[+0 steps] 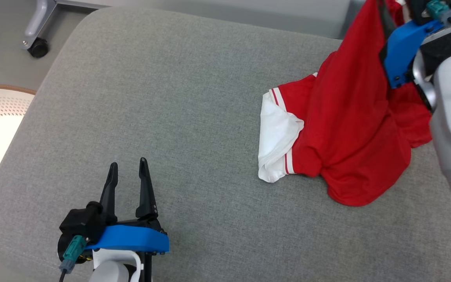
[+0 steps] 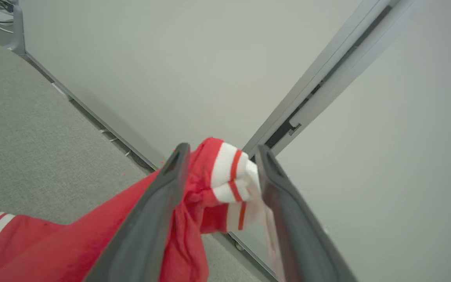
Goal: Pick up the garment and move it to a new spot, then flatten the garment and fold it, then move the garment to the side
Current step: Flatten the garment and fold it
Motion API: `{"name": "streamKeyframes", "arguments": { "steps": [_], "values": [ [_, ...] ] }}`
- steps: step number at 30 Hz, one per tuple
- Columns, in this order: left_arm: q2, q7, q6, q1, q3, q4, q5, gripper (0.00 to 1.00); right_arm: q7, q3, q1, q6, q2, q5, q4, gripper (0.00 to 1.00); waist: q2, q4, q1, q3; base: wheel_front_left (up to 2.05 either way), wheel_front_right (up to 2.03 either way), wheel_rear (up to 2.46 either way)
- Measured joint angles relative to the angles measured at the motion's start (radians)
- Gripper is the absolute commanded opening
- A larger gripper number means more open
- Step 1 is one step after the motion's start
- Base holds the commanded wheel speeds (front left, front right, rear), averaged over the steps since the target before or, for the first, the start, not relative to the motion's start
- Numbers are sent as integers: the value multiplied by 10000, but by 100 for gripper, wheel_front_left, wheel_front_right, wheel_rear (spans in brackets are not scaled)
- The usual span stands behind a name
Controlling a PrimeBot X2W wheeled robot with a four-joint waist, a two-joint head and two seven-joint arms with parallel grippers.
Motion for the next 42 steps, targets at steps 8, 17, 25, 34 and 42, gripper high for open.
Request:
{"name": "streamKeyframes", "arguments": {
  "steps": [8,17,25,34,42],
  "values": [
    [0,2,29,-3,84,21,42,100,-1189,211,321,0,727,359,1200,100,0,-412,0,-65,0,0,0],
    [-6,0,-96,230,328,167,416,100,-1551,316,1522,0,851,1722,2146,100,0,-1467,0,-740,0,0,0],
    [-6,0,-226,239,364,240,579,100,-1139,33,2380,0,686,2596,2989,100,0,-1825,-2,-781,0,0,0],
    [0,0,-242,171,449,343,579,100,-911,-104,2562,0,740,2989,3697,100,1,-1346,-2,-261,0,0,0],
    [0,0,-272,84,483,380,577,100,-913,-128,2363,-4,809,3120,4086,38,0,-1141,-2,-116,0,0,0]
  ]
}}
